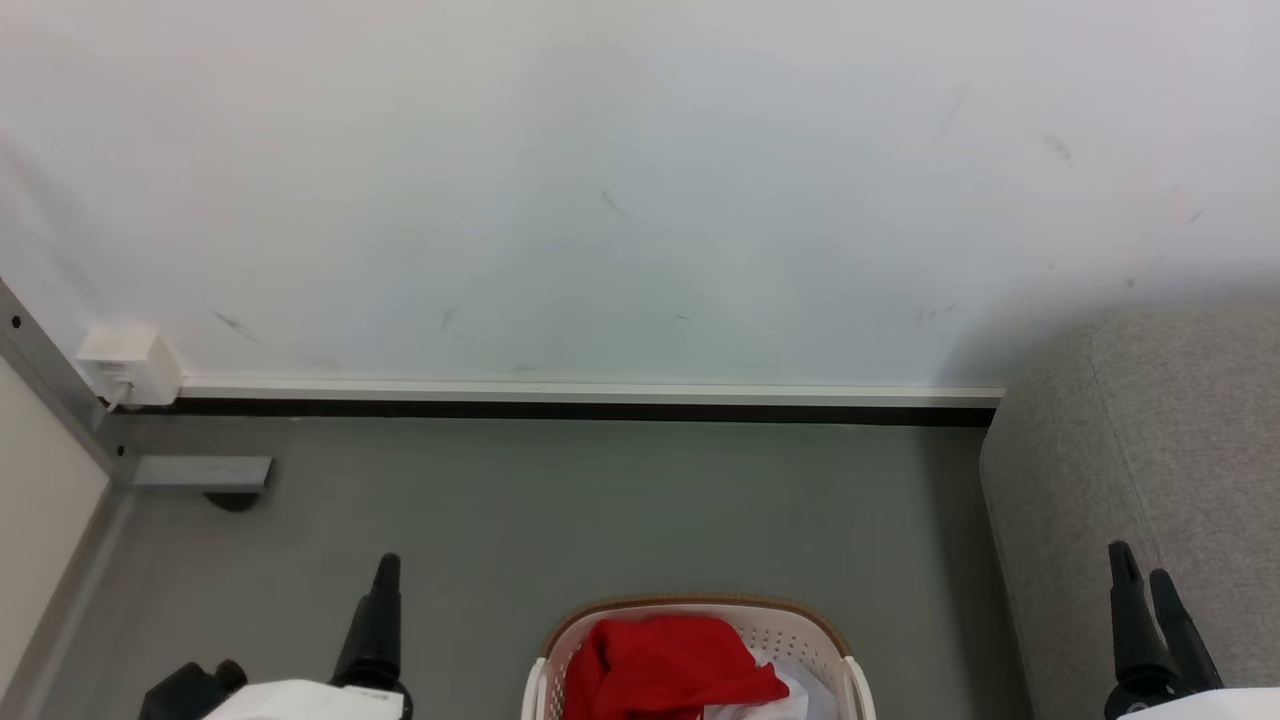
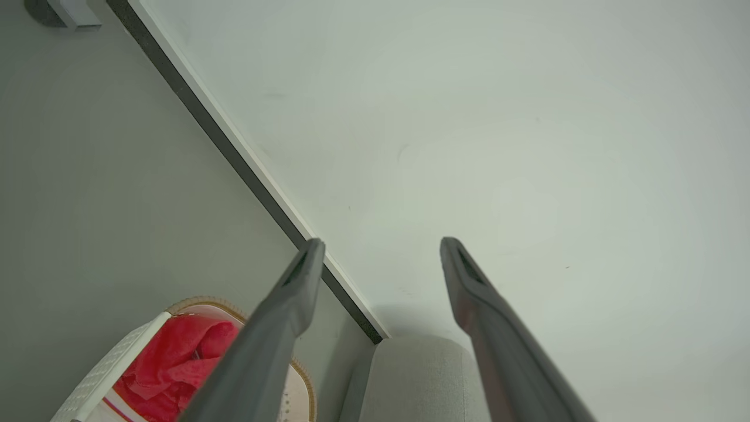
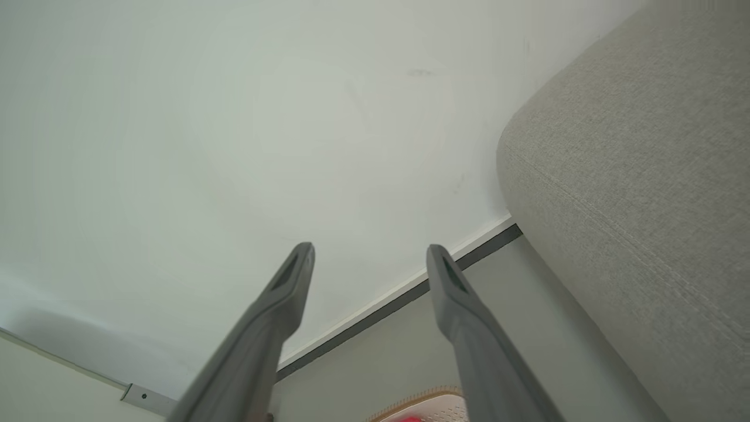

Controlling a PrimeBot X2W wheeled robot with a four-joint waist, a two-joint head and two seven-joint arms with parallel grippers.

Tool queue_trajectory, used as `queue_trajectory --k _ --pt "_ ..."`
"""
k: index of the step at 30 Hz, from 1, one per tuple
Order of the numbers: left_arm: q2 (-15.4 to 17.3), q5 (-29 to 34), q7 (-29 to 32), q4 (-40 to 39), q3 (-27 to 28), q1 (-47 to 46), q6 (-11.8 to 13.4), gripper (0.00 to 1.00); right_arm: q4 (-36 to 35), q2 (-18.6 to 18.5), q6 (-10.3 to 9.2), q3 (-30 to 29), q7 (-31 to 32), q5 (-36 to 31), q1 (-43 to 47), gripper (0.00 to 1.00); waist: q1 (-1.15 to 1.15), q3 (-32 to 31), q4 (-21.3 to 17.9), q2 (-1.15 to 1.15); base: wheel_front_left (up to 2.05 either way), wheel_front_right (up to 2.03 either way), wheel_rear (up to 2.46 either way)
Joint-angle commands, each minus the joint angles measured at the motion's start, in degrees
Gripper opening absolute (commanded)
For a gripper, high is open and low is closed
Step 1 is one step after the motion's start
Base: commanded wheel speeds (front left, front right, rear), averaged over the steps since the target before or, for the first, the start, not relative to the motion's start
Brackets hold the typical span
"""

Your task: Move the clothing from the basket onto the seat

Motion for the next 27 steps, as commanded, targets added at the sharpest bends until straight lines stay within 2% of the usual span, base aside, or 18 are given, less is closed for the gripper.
queue_trajectory --k 1,18,27 --pt "0.51 1.93 -0.37 -1.00 -0.19 -1.01 0.19 1.00 -0.99 -1.00 -0.05 0.27 -0.68 -2.29 -0.18 1.00 0.00 0.01 0.03 0.00 0.00 0.00 0.00" --pt "0.63 20.66 -3.36 -2.37 -4.01 -0.84 2.40 1.00 -1.56 -3.02 -0.07 2.42 -3.69 -16.58 -0.18 1.00 0.00 0.05 0.32 0.00 0.00 0.00 0.00" --pt "0.67 26.90 -4.84 -2.65 -5.41 -0.77 3.24 1.00 -1.54 -3.98 -0.08 3.56 -5.10 -22.46 0.01 1.00 0.00 0.13 0.53 0.00 0.00 0.00 0.00"
